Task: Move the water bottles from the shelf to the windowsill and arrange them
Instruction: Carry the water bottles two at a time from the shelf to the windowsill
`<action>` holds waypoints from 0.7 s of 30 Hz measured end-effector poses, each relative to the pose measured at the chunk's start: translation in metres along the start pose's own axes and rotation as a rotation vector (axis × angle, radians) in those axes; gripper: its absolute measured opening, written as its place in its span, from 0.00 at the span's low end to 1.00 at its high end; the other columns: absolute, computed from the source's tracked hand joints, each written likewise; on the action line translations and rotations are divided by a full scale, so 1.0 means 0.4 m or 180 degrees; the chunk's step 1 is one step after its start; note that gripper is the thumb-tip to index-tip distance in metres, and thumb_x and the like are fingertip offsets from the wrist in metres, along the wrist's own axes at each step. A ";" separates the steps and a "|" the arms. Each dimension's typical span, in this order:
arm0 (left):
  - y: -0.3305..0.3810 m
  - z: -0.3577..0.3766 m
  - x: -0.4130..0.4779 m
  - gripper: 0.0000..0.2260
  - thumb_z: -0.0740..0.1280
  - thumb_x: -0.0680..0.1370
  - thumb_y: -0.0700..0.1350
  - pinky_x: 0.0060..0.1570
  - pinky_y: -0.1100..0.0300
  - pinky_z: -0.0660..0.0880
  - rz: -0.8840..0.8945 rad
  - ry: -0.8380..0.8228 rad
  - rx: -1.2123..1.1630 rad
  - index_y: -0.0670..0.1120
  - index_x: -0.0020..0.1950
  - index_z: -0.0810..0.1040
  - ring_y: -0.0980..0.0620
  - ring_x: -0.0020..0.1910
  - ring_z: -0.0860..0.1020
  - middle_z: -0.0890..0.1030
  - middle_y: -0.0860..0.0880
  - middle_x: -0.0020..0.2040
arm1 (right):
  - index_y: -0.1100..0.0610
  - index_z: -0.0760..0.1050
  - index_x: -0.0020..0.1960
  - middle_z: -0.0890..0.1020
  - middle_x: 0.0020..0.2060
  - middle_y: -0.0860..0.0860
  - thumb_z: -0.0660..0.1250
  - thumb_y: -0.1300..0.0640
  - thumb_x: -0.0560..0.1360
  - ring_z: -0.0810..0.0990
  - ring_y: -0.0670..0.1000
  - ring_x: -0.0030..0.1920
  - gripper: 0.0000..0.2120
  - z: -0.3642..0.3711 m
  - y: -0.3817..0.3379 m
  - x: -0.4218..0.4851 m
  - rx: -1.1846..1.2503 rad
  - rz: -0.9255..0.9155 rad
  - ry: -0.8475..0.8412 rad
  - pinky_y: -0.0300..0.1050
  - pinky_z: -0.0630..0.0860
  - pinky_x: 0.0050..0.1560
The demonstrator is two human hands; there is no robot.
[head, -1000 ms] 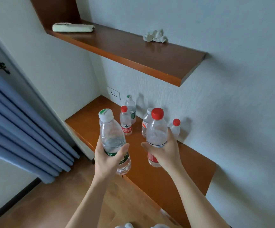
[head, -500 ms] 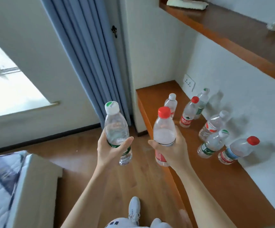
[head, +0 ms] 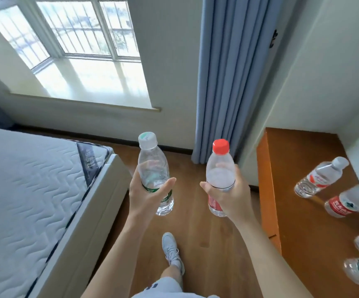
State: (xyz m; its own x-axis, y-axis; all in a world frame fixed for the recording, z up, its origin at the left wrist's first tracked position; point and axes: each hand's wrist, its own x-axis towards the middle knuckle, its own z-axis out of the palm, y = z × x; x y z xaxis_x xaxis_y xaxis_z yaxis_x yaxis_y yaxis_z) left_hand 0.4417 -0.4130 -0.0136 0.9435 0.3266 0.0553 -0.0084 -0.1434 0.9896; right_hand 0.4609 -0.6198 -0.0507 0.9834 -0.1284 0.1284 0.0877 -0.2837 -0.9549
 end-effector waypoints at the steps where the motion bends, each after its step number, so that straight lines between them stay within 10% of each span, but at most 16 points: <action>1: -0.006 -0.013 0.024 0.23 0.80 0.66 0.43 0.41 0.66 0.78 -0.0005 0.0053 -0.0010 0.49 0.57 0.76 0.51 0.48 0.82 0.82 0.48 0.50 | 0.37 0.72 0.55 0.78 0.49 0.32 0.81 0.46 0.63 0.78 0.40 0.55 0.26 0.026 -0.002 0.024 0.0028 0.0010 -0.0051 0.47 0.80 0.54; 21: -0.096 -0.288 0.724 0.22 0.81 0.65 0.42 0.42 0.69 0.76 0.0133 0.0718 0.0309 0.55 0.52 0.75 0.60 0.43 0.81 0.81 0.54 0.45 | 0.46 0.75 0.57 0.82 0.49 0.40 0.82 0.50 0.64 0.80 0.41 0.53 0.26 0.619 -0.098 0.633 0.0024 -0.0002 -0.0702 0.40 0.78 0.51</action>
State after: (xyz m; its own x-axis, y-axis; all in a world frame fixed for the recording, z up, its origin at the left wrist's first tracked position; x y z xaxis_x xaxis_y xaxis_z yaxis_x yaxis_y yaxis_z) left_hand 0.6770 -0.2055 -0.0204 0.8451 0.5173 0.1349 -0.0036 -0.2467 0.9691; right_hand 0.7458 -0.4058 -0.0472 0.9942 0.0831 0.0683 0.0888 -0.2765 -0.9569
